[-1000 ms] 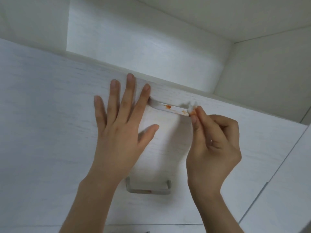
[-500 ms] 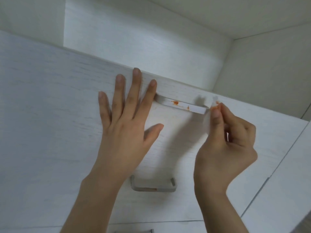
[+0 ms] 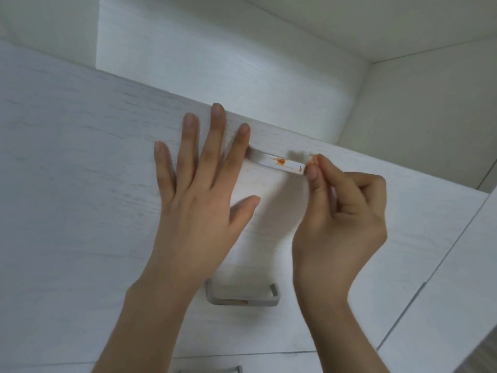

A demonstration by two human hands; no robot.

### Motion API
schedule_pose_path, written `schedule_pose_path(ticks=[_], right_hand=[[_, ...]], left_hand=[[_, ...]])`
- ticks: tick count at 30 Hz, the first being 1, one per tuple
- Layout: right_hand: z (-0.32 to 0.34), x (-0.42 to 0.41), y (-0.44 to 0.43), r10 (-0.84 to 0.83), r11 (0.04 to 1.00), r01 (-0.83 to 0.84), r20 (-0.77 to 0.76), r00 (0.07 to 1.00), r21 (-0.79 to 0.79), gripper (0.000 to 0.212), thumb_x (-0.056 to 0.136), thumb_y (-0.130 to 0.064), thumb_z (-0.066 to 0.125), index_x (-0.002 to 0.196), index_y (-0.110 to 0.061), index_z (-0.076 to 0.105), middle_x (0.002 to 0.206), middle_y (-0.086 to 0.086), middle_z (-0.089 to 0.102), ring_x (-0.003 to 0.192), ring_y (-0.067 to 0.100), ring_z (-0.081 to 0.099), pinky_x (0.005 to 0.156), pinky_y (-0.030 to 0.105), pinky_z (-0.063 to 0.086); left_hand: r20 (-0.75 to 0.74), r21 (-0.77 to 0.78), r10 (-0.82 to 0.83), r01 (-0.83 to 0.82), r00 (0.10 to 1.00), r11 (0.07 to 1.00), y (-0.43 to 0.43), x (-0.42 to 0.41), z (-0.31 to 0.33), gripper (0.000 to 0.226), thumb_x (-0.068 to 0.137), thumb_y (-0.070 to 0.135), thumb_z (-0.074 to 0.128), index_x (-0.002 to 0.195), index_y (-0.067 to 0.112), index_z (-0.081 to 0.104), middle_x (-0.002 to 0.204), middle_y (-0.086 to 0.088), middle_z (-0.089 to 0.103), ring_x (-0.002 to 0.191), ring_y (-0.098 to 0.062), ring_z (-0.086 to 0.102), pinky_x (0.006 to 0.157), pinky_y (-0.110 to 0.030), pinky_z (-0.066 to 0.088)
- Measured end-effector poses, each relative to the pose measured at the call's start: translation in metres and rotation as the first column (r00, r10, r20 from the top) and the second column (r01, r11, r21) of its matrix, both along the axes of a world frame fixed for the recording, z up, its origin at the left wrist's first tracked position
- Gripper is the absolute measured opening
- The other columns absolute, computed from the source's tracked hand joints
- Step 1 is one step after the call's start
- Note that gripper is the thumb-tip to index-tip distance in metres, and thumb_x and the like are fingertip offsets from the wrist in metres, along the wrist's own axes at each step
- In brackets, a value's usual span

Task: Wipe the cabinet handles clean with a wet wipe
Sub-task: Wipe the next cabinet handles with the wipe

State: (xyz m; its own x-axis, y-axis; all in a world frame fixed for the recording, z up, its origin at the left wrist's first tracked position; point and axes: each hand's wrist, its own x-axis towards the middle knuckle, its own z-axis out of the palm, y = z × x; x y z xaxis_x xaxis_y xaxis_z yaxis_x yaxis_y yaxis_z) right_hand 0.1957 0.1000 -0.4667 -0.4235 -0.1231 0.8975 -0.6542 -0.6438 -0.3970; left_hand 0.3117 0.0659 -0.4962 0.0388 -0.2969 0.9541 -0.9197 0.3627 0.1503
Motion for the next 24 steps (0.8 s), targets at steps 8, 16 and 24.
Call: schedule_pose_path(ticks=[8, 16, 24], right_hand=[[-0.002, -0.004, 0.006, 0.093, 0.995, -0.094, 0.060, 0.994, 0.020, 0.017, 0.085, -0.014, 0.068, 0.100, -0.019, 0.070, 0.079, -0.011, 0.050, 0.072, -0.006, 0.052, 0.072, 0.006, 0.040], [0.000, 0.000, 0.006, 0.030, 0.999, -0.029, -0.064, 0.997, 0.022, 0.016, 0.083, -0.014, 0.068, 0.099, -0.018, 0.071, 0.079, -0.012, 0.052, 0.074, -0.007, 0.053, 0.071, 0.003, 0.041], [0.005, -0.002, 0.013, 0.112, 0.989, -0.115, 0.040, 0.993, 0.090, 0.016, 0.084, -0.018, 0.069, 0.096, -0.028, 0.069, 0.079, -0.013, 0.054, 0.075, -0.001, 0.057, 0.069, 0.010, 0.044]], left_hand=[[0.027, -0.035, 0.074, -0.073, 0.997, 0.997, 0.002, 0.003, 0.000, 0.084, 0.078, 0.050, 0.059, 0.149, 0.022, 0.025, 0.157, -0.007, 0.015, 0.143, -0.030, 0.008, 0.113, -0.049, -0.004], [0.031, -0.045, 0.078, -0.076, 0.996, 0.996, 0.001, 0.005, -0.001, 0.083, 0.079, 0.051, 0.059, 0.149, 0.021, 0.026, 0.157, -0.006, 0.013, 0.144, -0.030, 0.007, 0.113, -0.051, -0.006], [0.028, -0.046, 0.082, -0.080, 0.996, 0.996, 0.000, 0.004, 0.000, 0.084, 0.078, 0.051, 0.059, 0.149, 0.021, 0.025, 0.157, -0.006, 0.011, 0.144, -0.030, 0.007, 0.113, -0.051, -0.007]])
